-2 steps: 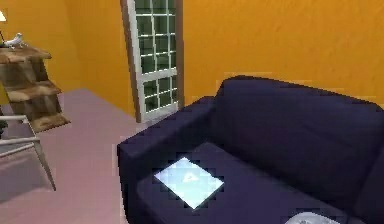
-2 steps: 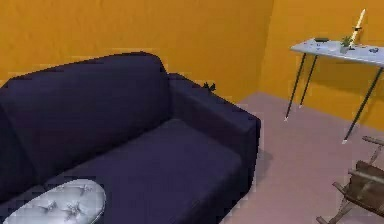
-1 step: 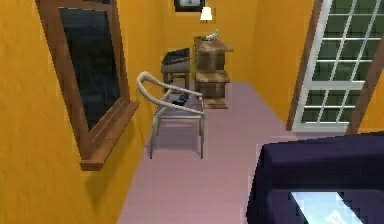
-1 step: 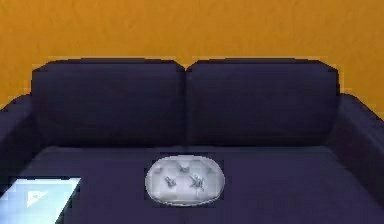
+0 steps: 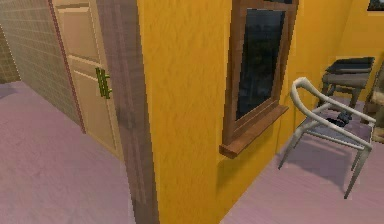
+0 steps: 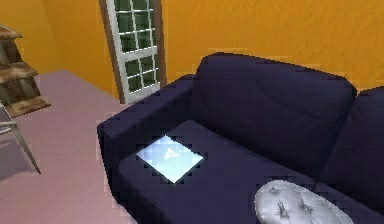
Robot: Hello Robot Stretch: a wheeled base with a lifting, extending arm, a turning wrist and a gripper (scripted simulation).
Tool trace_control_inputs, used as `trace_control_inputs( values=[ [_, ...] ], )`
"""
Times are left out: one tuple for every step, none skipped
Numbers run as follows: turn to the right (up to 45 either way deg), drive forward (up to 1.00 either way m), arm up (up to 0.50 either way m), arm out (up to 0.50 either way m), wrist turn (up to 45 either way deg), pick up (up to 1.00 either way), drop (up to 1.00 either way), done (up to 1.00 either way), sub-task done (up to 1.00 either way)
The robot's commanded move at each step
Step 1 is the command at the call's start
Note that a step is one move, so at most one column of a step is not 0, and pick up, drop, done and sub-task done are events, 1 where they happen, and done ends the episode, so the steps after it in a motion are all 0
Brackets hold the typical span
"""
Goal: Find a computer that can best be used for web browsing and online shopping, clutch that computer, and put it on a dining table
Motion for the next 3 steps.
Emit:
trace_control_inputs(
  values=[
    [0.0,0.00,0.50,0.00,0.0,0.00,0.00,0.00,0.00],
    [0.0,0.00,0.12,0.00,0.0,0.00,0.00,0.00,0.00],
    [0.0,0.00,0.00,0.44,0.0,0.00,0.00,0.00,0.00]
  ],
)
